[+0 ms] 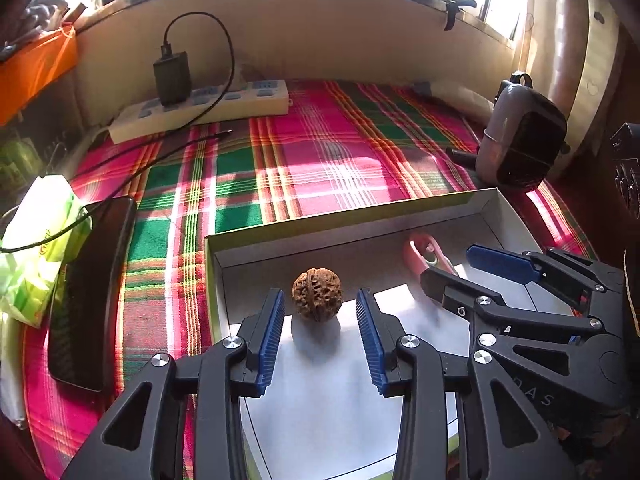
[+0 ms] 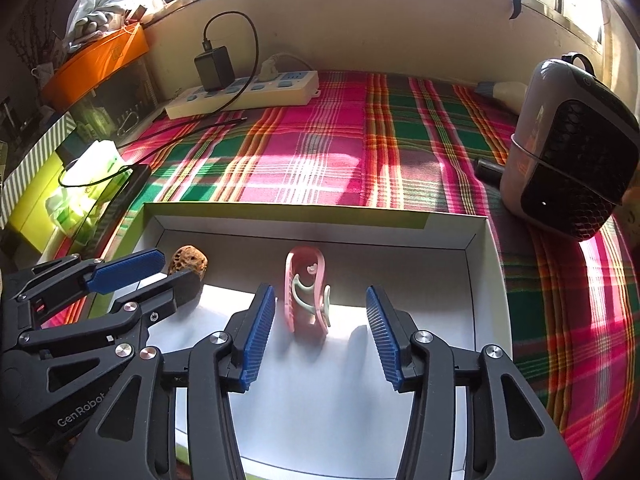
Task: Organize objects
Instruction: 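Carry walnut and pink clip into the white box and open both grippers, then move left gripper to the green spool and grasp it while right gripper approaches the black flashlight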
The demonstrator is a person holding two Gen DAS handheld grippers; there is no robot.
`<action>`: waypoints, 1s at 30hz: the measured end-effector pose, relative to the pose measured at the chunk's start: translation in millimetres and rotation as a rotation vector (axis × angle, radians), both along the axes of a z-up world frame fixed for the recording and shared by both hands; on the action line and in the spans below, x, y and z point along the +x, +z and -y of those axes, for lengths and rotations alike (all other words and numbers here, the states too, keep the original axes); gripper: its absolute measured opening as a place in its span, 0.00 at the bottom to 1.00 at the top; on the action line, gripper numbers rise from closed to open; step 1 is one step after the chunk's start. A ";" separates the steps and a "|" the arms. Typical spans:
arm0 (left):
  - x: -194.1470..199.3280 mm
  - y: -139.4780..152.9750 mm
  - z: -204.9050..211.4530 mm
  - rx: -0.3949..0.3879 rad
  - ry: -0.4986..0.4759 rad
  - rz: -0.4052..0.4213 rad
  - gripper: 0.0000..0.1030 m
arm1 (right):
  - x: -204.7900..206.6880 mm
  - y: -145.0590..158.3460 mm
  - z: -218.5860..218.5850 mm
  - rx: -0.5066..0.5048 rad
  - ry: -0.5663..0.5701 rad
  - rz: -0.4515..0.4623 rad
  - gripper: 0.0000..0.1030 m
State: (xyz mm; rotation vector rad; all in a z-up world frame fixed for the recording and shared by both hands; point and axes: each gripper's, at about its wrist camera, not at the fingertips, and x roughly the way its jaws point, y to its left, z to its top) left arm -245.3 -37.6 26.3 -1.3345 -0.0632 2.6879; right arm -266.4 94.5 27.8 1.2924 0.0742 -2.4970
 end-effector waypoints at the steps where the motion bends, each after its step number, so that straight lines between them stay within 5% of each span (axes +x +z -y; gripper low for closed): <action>1: 2.3 1.4 0.1 0.004 -0.001 -0.003 0.35 | 2.1 1.3 -1.1 -0.008 0.000 -0.004 0.48; 19: 72.6 27.6 12.3 -0.008 0.028 -0.107 0.35 | 63.4 26.0 -42.7 -0.074 -0.033 -0.090 0.49; 30: 124.2 31.6 26.8 0.073 0.064 -0.142 0.35 | 113.0 32.6 -62.3 -0.099 -0.045 -0.136 0.49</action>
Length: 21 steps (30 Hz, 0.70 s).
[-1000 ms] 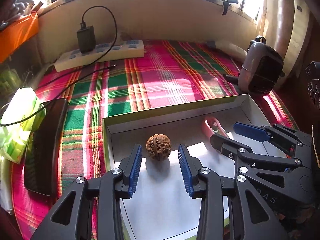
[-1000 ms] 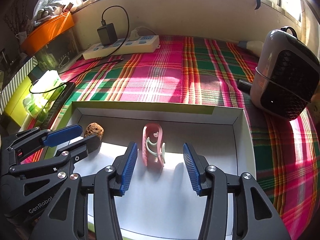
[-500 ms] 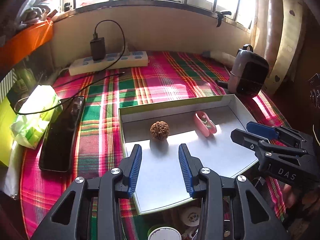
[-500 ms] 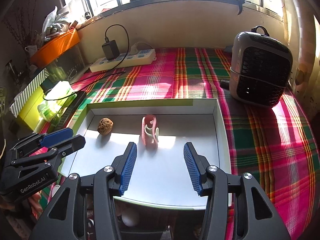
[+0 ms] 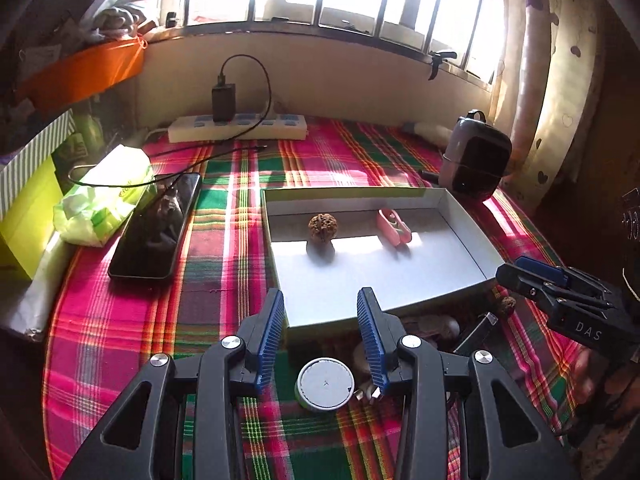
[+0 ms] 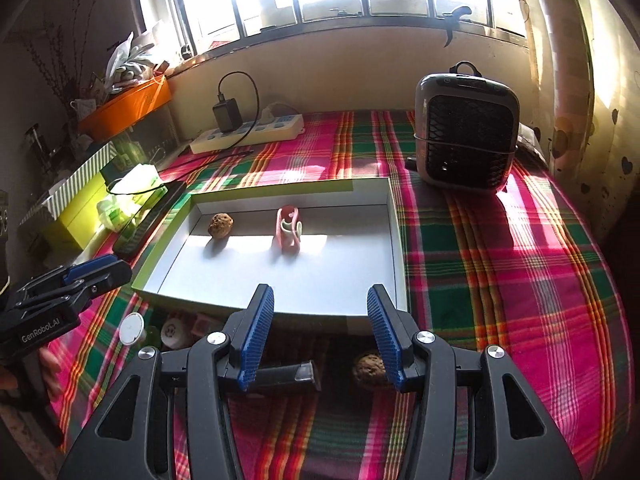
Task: Organize objects
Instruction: 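Move left gripper to the green spool and grasp it while right gripper approaches the black flashlight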
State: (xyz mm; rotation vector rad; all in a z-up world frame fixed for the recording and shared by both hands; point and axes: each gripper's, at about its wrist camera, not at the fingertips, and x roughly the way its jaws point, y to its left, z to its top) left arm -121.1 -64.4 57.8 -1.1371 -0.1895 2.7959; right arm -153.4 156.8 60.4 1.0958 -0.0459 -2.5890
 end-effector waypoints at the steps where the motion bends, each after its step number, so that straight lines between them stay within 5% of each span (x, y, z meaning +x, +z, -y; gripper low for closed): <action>1: 3.4 -2.3 0.3 0.005 0.000 0.006 0.35 | 3.3 -0.9 1.5 0.014 0.002 -0.001 0.49; 21: 26.5 -28.5 -0.9 0.069 -0.022 0.076 0.36 | 30.8 -27.2 43.8 0.147 0.082 -0.011 0.49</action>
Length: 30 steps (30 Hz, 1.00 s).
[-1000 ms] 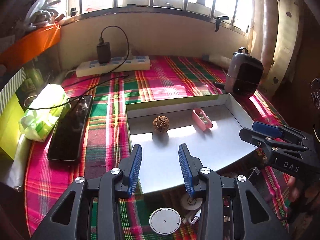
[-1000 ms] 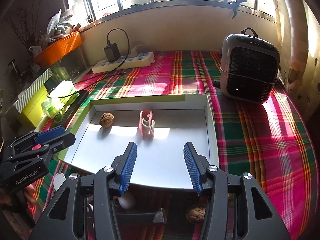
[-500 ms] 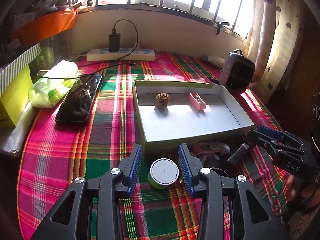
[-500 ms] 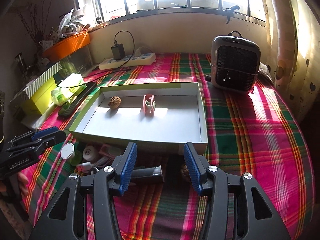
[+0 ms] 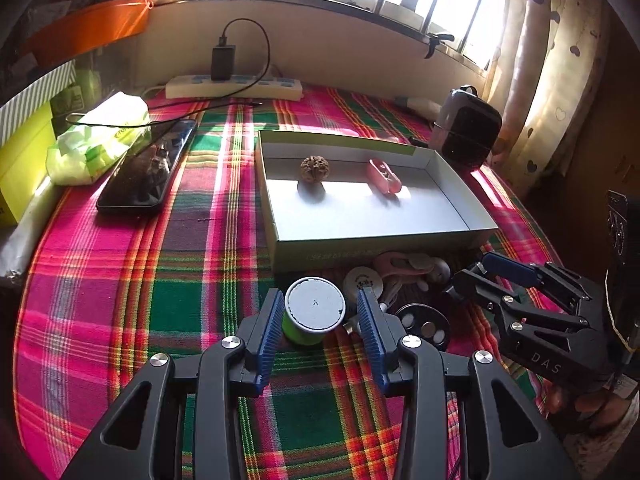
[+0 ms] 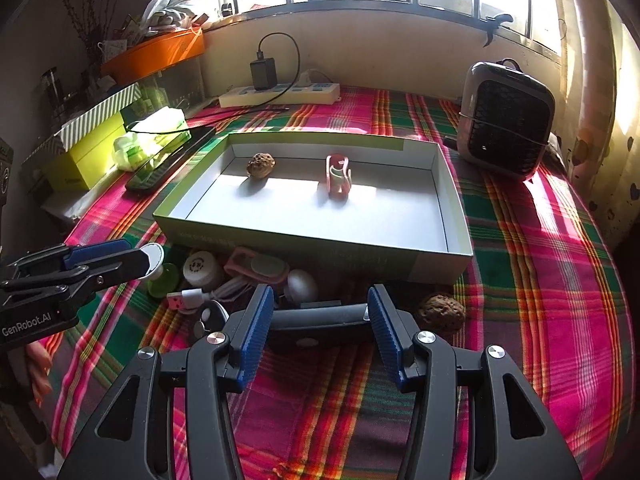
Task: Organize objects
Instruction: 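Move left gripper to the green spool and grasp it while right gripper approaches the black flashlight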
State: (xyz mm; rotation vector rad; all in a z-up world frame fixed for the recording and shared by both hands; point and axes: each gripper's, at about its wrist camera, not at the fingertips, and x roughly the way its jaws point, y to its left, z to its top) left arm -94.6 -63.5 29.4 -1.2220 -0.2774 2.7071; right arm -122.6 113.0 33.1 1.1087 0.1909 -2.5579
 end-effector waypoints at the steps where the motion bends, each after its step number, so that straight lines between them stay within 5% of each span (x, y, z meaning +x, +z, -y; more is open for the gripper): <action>1: 0.1 -0.9 -0.1 0.003 0.000 0.002 0.36 | 1.1 -0.5 0.5 0.008 0.003 -0.003 0.50; 30: -1.5 -6.0 1.5 0.027 -0.013 0.012 0.36 | 26.2 -6.3 -37.6 -0.017 -0.078 0.005 0.55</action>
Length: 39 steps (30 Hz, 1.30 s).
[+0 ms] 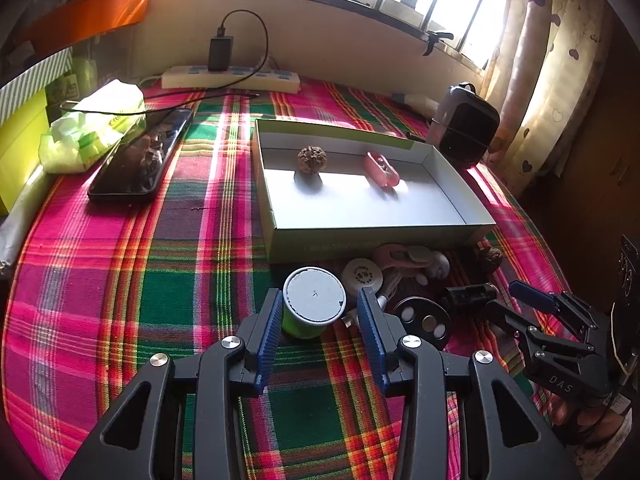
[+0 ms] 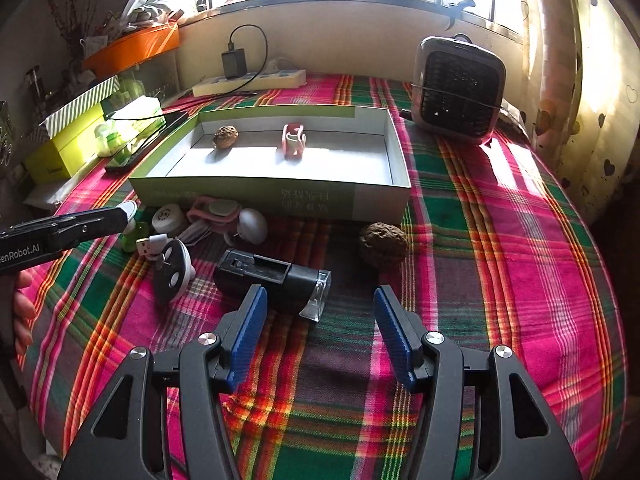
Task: Organize objects
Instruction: 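Move left gripper to the green spool and grasp it while right gripper approaches the black flashlight, then grasp the black flashlight with the right gripper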
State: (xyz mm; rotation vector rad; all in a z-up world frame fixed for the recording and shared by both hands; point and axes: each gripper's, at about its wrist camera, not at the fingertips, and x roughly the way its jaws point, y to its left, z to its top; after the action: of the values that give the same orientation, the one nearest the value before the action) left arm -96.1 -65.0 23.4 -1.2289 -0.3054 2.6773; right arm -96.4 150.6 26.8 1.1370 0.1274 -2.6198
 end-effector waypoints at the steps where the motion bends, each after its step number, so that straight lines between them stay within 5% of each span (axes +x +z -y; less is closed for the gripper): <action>1: 0.0 -0.2 -0.2 0.001 0.000 0.001 0.36 | -0.9 1.7 -1.7 -0.016 0.011 -0.003 0.55; 21: -0.9 -2.8 2.5 0.006 0.001 0.011 0.36 | 4.5 -9.6 18.7 -0.034 0.312 0.060 0.55; 39: -12.8 -8.7 -5.4 -0.023 -0.014 0.035 0.36 | -17.3 -17.1 33.8 0.046 0.288 0.077 0.55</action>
State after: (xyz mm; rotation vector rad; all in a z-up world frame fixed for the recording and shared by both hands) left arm -108.8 -59.6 14.6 -1.2809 -0.2713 2.6570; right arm -113.6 116.7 9.7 1.1388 0.3123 -2.3286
